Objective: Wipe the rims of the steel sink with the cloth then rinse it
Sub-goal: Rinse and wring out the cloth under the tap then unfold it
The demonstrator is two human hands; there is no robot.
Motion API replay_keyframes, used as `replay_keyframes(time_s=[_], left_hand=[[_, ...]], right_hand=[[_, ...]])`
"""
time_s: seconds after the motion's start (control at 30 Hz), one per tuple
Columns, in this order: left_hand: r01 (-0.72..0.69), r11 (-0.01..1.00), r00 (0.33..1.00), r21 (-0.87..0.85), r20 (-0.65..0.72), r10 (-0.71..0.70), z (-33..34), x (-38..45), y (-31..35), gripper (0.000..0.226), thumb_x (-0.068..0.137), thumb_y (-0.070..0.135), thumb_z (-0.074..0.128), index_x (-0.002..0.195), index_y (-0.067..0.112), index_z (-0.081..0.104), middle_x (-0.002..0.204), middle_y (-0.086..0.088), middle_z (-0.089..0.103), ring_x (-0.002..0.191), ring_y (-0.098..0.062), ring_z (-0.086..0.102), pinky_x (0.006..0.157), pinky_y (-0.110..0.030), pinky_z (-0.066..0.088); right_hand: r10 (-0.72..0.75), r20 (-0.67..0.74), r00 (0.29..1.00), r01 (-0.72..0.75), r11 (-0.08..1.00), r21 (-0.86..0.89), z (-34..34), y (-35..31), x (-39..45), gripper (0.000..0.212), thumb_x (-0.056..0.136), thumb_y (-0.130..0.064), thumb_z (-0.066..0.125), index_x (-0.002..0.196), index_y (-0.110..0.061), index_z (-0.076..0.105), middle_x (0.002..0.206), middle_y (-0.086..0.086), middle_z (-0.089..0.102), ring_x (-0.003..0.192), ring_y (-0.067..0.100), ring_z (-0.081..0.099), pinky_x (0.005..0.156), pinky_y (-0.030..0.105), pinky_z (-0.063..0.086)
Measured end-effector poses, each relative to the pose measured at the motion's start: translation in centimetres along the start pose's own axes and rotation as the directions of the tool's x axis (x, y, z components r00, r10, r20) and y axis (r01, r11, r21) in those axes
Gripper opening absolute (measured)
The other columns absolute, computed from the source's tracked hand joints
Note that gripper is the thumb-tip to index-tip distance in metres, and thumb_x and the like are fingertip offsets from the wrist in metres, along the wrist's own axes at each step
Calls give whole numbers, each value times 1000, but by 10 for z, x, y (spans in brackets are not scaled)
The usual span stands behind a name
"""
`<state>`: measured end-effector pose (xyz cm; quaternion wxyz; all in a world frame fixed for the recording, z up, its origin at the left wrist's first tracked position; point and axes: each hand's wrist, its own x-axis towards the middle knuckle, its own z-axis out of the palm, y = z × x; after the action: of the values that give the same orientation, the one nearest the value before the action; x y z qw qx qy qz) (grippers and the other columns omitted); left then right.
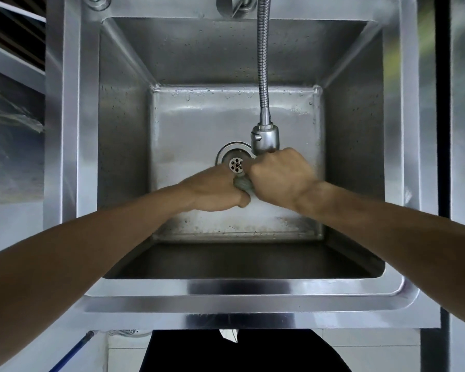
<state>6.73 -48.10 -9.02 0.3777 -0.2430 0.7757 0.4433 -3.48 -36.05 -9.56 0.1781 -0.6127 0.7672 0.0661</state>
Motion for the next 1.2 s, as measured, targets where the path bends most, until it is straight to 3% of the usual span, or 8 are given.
replay_keyframes(time_s=[0.13,0.27,0.4,0.53,0.7,0.8,0.97,1.2], left_hand=[[186,876,918,-444,396,6,5,1,-14,46,88,16,65,54,22,33,48,2,27,41,-14,18,45,-24,13],[55,954,919,-296,388,67,-3,10,-21,38,90,27,71,63,22,44,51,4,32,45,-14,25,48,-30,16],[-128,986,976,106,191,106,-23,16,-29,9,87,24,72,84,18,66,64,6,61,57,-14,61,49,-26,49],[-283,845,954,455,46,295,-28,21,-38,6,87,28,71,86,24,66,68,8,62,66,-16,61,57,-28,46],[-488,422,560,764,-97,823,-16,21,-41,26,81,10,75,106,14,67,88,-3,67,74,-29,65,55,-37,56],[-374,252,354,893,-114,928,-13,24,-38,22,85,-5,59,98,11,69,81,-5,61,71,-26,57,57,-36,50],[-320,372,618,871,-106,779,-7,16,-33,14,74,8,72,85,7,63,68,-10,67,58,-35,66,49,-33,46],[-14,834,947,552,-260,189,8,12,-13,14,86,31,60,84,18,65,83,-11,63,72,-29,52,64,-31,41]], right_hand=[[-16,-279,960,36,997,67,21,-2,-12,30,62,-3,82,85,-2,62,58,8,63,38,30,57,44,25,32],[33,-307,951,-7,996,84,36,-5,-6,33,60,-3,83,87,-5,63,60,6,64,44,30,61,46,23,30],[191,88,978,-210,881,423,28,-19,-14,32,88,-33,70,110,-18,52,93,-3,64,83,26,67,64,33,41],[-28,505,863,-471,320,822,12,8,-13,36,91,-51,69,115,-25,70,105,-6,76,96,11,72,89,32,55],[-576,497,649,-695,-181,696,33,40,-6,70,79,-40,83,134,-5,58,135,19,63,121,35,63,97,46,57],[-743,375,554,-730,-217,649,38,25,-2,40,78,-38,87,96,-10,65,92,9,69,81,22,70,68,31,59],[-269,678,684,-581,360,730,13,5,2,42,87,-26,79,60,-19,46,49,-5,39,43,12,33,44,24,25],[207,169,964,-247,932,266,24,-19,0,17,92,-18,54,107,-16,61,90,6,65,83,34,63,67,34,37]])
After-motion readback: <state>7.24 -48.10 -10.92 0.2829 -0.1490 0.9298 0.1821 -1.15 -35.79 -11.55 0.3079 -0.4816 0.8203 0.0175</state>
